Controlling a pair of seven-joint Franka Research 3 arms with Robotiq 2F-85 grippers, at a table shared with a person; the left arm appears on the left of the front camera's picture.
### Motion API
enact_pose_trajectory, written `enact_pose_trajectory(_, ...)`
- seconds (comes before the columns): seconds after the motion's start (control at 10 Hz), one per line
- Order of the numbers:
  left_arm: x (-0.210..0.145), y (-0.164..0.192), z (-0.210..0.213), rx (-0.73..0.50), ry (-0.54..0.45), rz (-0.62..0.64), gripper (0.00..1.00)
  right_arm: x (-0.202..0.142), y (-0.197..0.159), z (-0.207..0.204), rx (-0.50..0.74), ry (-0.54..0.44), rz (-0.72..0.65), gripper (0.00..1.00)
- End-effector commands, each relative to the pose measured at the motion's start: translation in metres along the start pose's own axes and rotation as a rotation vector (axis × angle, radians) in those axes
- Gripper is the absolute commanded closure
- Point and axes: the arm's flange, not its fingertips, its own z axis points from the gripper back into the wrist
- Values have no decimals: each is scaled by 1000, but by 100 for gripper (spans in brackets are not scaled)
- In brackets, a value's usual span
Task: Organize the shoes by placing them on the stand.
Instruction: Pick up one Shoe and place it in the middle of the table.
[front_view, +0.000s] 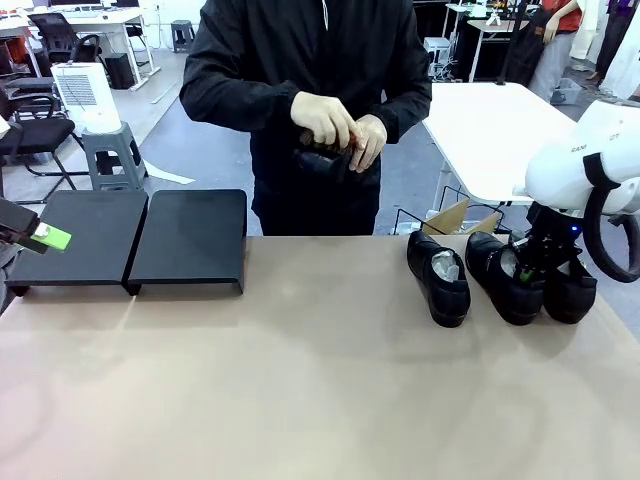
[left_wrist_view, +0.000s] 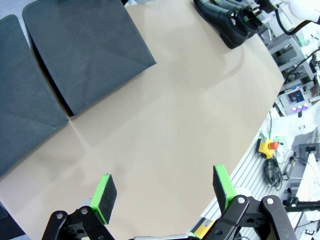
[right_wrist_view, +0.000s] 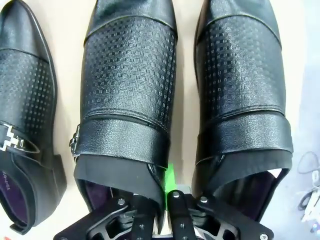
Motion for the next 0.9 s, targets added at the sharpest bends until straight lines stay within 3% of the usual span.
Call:
enact_pose_trajectory(0.0,0,1,0,-18,-16,-14,0,-8,10,17,-16,-7,-10,100)
enact_pose_trajectory(0.4,0,1,0,-18,-16,-14,0,-51,14,82,6,-141,-18,100)
enact_pose_trajectory(0.6,0,1,0,-18,-16,-14,0,-96,24,111,-24,-146,-9,100)
enact_pose_trajectory(0.7,0,1,0,-18,-16,-14,0,-45,10,88,9,-130,8,100)
enact_pose_trajectory(0.8,0,1,0,-18,-16,-14,0,-45,10,88,9,-130,8,100)
